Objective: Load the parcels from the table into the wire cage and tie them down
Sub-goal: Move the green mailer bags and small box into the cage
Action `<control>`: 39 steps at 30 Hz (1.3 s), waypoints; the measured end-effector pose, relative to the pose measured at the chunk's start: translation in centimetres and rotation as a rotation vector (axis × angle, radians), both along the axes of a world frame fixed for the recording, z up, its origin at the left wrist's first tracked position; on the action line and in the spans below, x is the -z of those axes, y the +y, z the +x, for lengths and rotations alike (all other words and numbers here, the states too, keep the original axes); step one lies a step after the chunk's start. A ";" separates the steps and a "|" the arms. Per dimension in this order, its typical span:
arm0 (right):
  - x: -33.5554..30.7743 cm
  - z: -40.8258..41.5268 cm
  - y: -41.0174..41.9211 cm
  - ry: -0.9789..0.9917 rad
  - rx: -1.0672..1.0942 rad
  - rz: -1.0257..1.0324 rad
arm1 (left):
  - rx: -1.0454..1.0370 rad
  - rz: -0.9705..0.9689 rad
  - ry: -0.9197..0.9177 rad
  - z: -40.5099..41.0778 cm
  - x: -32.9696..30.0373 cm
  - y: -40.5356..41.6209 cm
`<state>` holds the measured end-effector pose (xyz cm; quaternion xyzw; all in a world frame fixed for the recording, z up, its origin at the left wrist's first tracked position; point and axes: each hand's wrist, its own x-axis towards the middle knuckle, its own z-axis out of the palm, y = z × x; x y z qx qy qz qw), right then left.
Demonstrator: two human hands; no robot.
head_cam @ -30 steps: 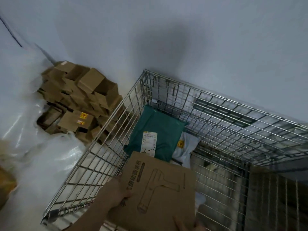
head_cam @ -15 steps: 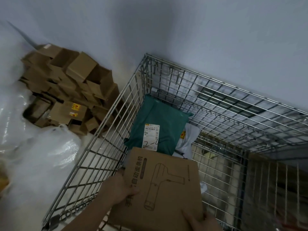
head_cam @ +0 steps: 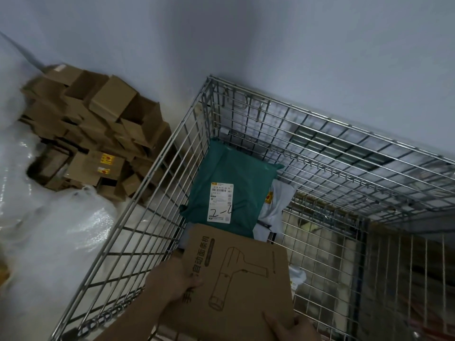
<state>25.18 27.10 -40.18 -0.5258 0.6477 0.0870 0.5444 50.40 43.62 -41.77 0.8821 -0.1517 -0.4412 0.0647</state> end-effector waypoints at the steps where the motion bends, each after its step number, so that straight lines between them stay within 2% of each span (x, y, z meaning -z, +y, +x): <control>1: 0.5 0.5 0.0 -0.011 -0.006 0.053 | -0.005 -0.009 -0.013 -0.1 0.1 0.1; 4: 2.5 0.4 -0.2 0.005 0.156 0.022 | -0.011 -0.018 -0.046 -0.3 0.2 0.3; 5: 2.7 0.3 0.1 0.015 0.149 0.004 | -0.016 -0.023 -0.051 -0.3 0.2 0.3; 7: 2.8 0.4 1.3 0.033 0.028 -0.012 | -0.032 -0.042 -0.071 -0.1 0.3 0.4; 8: 3.7 0.2 1.6 0.049 0.072 -0.032 | -0.043 -0.055 -0.081 0.1 0.3 0.5; 14: 5.0 1.7 2.4 0.037 0.012 -0.018 | -0.202 -0.159 -0.020 1.2 2.7 1.4; 20: 9.3 3.8 3.0 0.087 -0.108 -0.016 | -0.252 -0.116 -0.016 1.7 7.1 2.2; 27: 14.5 4.7 4.8 0.009 -0.240 -0.053 | -0.278 -0.047 -0.014 2.4 11.3 3.7; 35: 16.3 4.0 6.1 0.073 -0.256 -0.048 | -0.105 0.079 -0.013 2.7 11.6 3.9; 39: 17.4 4.4 5.2 0.114 -0.378 -0.084 | 0.075 0.238 -0.144 3.2 11.5 3.5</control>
